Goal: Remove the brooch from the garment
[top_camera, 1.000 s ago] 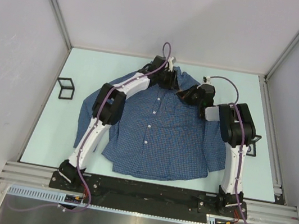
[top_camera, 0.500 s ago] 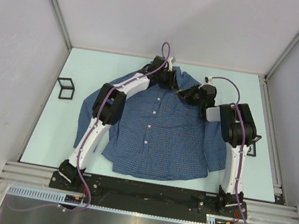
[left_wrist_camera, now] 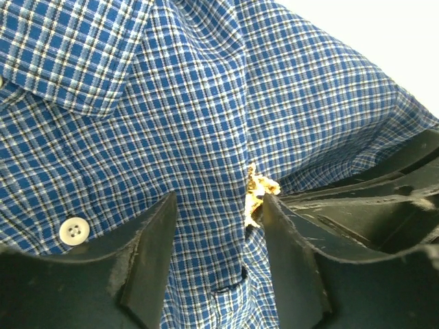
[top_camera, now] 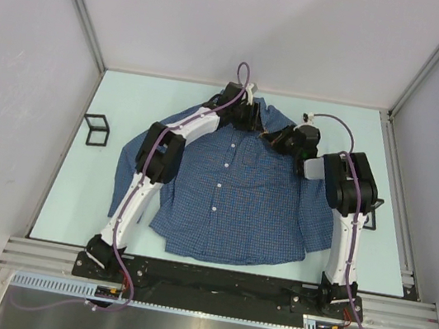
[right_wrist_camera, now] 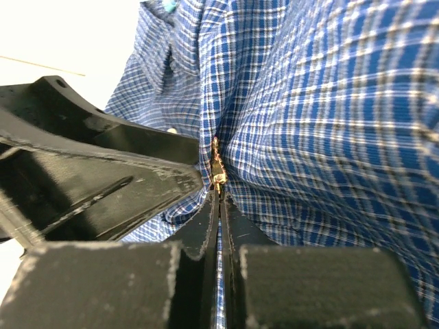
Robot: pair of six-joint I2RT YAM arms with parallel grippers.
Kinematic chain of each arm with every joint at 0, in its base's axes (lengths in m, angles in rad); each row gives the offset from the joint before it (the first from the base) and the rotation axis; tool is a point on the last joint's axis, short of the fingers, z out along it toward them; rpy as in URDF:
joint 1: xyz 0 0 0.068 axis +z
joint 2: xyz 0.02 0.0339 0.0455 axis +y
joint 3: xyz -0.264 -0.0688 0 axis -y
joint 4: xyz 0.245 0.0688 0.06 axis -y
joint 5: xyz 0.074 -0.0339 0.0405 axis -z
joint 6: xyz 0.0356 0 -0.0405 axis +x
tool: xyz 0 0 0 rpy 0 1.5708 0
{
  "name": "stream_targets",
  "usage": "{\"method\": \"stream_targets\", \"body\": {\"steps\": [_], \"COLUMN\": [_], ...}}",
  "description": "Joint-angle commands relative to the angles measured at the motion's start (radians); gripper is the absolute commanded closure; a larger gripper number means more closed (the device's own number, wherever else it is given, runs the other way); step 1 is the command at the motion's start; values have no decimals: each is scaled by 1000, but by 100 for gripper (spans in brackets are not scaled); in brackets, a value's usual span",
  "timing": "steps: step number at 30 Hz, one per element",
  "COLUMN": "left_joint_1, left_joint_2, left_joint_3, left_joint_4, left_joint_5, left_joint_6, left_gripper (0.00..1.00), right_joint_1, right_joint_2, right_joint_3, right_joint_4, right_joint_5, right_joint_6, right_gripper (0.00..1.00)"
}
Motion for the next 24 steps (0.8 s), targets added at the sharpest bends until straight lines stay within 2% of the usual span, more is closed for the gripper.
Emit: {"method": "stream_targets", "body": {"steps": [1,3,5,8,17,24], "left_joint_1": [3,0,0,-4,-7,10], "left_joint_2": [7,2,-14,-33,-56,-123], "left_joint_3": [51,46,20,-14,-52,-103], "left_joint_4": [-30,-38,-42,-18,11,63], "left_joint_5": [-12,-17,-25,-40,-5,-25], "left_joint_6": [5,11,23,31,17,23], "left_gripper": [44,49,50,43,34,31], "right_joint_1": [-3,-6,-7,-10,-18,6], "right_joint_2": [-26,-26,-28,-26,-14,-77], "right_joint_3": [-4,-5,-7,-7,-7,-5], "right_joint_4": [102,106,117,122,134,-2], "right_joint_5": [-32,-35,-38,-47,-69,23], "right_joint_6": [7,16,20,28,48,-73], "right_gripper": [100,100,100,100,100,100]}}
